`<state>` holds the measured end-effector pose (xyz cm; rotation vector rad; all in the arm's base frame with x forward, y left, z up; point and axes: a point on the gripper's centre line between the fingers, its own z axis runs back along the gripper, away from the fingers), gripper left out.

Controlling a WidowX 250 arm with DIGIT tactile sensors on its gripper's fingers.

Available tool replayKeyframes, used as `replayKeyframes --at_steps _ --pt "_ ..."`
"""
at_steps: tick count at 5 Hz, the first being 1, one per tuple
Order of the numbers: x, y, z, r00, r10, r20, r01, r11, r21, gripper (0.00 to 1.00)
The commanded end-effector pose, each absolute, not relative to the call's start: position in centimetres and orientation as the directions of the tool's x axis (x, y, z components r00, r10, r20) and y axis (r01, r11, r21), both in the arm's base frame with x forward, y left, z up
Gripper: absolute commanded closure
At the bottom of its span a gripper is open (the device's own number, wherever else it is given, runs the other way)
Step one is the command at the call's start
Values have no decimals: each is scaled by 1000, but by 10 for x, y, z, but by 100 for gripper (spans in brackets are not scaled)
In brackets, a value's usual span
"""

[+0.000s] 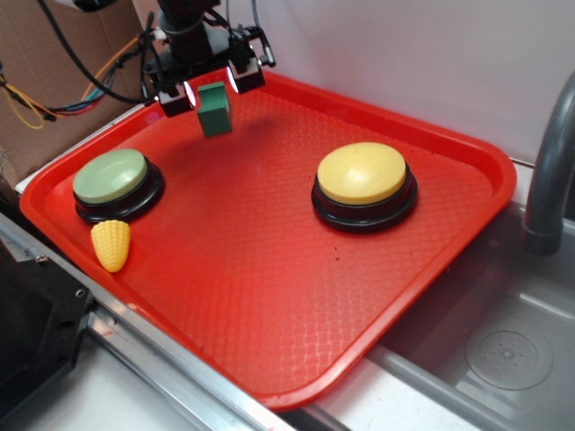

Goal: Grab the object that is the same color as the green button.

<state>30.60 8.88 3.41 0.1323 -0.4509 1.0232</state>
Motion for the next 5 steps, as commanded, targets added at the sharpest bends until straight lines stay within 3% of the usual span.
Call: replayKeyframes --at_steps 1,2,3,5 --pt "315 110 35 421 793 441 -855 509 -98 0" --pt "315 109 31 442 789 427 -848 523 -89 0" --pt "315 109 30 426 796 429 -856 508 -92 100" --pt "314 104 48 428 772 469 -860 508 -51 100"
